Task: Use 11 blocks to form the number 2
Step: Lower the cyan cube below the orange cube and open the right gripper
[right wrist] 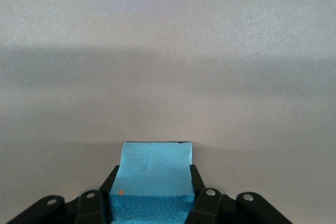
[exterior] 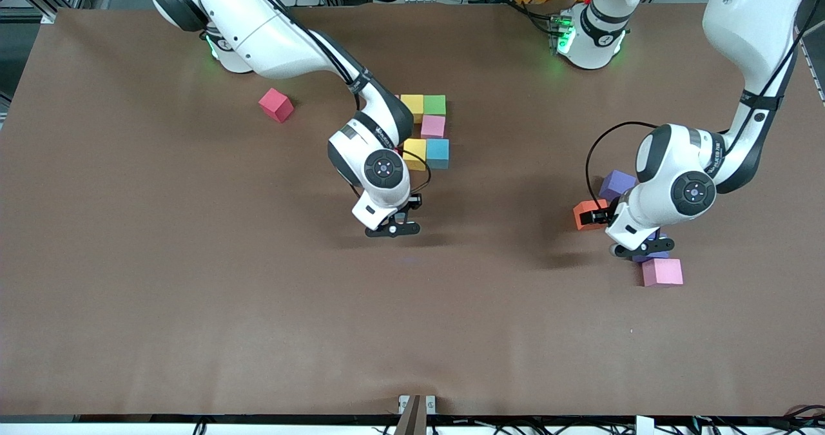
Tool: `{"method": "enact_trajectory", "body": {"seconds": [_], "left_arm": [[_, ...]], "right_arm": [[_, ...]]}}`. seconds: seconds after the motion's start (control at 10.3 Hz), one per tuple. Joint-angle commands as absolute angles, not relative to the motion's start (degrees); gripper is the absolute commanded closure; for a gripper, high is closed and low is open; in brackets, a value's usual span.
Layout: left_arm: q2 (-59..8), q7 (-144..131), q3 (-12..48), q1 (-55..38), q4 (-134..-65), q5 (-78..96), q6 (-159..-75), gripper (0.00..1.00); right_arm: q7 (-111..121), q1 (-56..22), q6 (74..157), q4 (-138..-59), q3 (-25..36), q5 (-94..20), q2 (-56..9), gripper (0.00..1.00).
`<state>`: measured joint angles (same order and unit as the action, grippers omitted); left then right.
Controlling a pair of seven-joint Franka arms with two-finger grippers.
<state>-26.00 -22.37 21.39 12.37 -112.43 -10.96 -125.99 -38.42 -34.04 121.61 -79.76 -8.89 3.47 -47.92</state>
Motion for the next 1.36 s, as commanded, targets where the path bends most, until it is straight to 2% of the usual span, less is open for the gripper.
{"method": "enact_trajectory", "body": {"seconds": [0.0,0.68,0.78,0.87,0.97,1.26], "left_arm": [[-26.54,-21.80,22.32,13.01,-113.12,-9.93,-127.35,0.00],[-29.79,-21.80,22.24,12.57,-113.03,-10.28,-129.90,0.00],[-29.79,-21.80,22.24,12.48,-112.94,-10.28,-129.90,0.00],[-29.79,-21.80,22.24,12.57,-112.77,-10.28,-129.90,0.00],[-29.71,-21.80,22.24,12.57,-112.76,-10.28,-129.90,0.00],[-29.79,-21.80,22.24,12.74,-112.76,-10.28,-129.90,0.00]], "right_arm": [[-38.94,-34.37,121.64,-82.97,-8.44,4.48,-45.44,1.00],[-39.29,-34.37,121.73,-85.17,-8.53,4.40,-44.65,1.00],[-39.55,-34.37,121.82,-85.17,-8.53,4.39,-44.65,0.89],[-39.64,-34.37,121.82,-85.17,-8.53,4.39,-44.65,0.51],[-39.81,-34.45,121.82,-85.25,-8.53,4.39,-44.65,0.01],[-39.90,-34.45,121.82,-85.17,-8.53,4.48,-44.65,0.00]]}}
